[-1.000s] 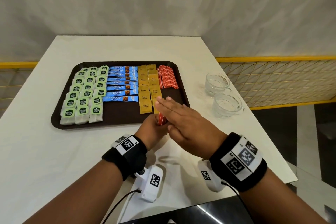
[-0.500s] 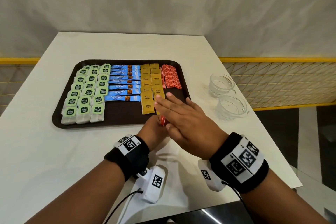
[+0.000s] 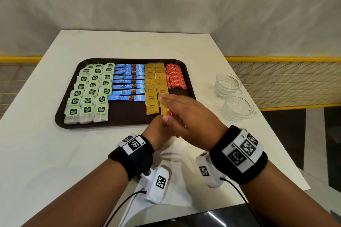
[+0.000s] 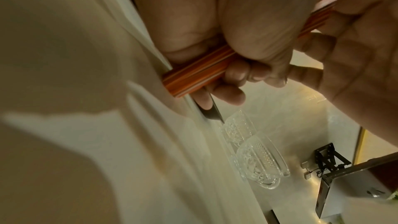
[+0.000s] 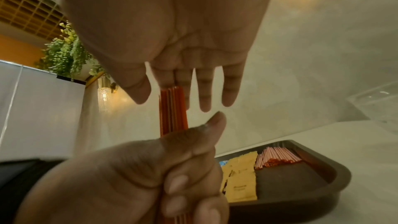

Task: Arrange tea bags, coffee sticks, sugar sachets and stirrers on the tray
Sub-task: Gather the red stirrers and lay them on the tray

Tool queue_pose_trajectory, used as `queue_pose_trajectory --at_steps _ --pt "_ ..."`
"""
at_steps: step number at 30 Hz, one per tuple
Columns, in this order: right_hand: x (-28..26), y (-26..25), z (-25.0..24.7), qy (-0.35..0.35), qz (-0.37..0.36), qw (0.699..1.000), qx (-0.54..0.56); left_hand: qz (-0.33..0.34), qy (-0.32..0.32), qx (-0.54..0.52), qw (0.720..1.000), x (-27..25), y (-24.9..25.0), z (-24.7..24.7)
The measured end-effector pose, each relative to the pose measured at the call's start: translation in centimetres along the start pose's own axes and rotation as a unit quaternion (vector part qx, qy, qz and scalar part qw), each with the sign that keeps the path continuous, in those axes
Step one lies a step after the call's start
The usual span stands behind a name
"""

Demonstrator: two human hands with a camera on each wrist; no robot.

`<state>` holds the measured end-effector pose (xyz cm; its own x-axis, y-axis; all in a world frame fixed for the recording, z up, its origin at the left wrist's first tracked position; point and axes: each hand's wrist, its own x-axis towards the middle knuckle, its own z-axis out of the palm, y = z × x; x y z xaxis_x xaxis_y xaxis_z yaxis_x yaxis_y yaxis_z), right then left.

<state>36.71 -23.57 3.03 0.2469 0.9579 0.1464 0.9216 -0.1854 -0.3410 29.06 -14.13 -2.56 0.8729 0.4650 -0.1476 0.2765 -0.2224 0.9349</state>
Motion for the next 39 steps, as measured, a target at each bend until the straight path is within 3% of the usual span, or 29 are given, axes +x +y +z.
queue_pose_trajectory --at_steps 2,4,8,11,17,23,26,30,35,39 --pt "0.4 0.2 -0.2 0.039 0.020 0.999 -0.017 0.008 -0.009 -0.011 1.000 0.2 -0.2 0.0" --pt "0.8 0.2 -0.3 0.032 0.043 0.998 -0.039 0.019 -0.024 0.021 0.999 0.5 0.2 -0.1" --pt "1.7 -0.2 -1.0 0.028 0.031 0.992 -0.120 0.038 -0.033 0.099 0.994 0.6 1.4 -1.4" --pt "2.6 -0.1 -1.9 0.030 0.022 0.993 -0.111 0.047 -0.033 0.071 0.996 0.7 2.5 -1.9" --pt "3.9 1.0 -3.5 0.067 0.018 0.998 -0.006 0.044 -0.068 -0.046 0.996 0.7 1.7 -2.0" --pt "4.4 2.1 -3.9 0.135 0.044 0.986 0.083 0.012 -0.048 -0.028 0.998 0.8 0.7 -1.9" --pt "4.9 2.0 -3.7 0.157 0.103 0.954 0.235 0.012 -0.024 -0.035 0.999 1.3 0.9 -2.0" --pt "5.0 1.9 -2.9 0.066 0.150 0.889 0.427 0.013 -0.011 -0.056 0.998 2.0 1.7 -2.5" --pt "5.6 2.0 -1.8 0.068 0.153 0.912 0.375 0.006 -0.011 -0.050 0.999 2.7 2.1 -2.7" --pt "6.7 3.4 -2.2 0.061 0.189 0.900 0.389 0.027 0.004 0.086 0.996 2.9 0.8 -3.1"
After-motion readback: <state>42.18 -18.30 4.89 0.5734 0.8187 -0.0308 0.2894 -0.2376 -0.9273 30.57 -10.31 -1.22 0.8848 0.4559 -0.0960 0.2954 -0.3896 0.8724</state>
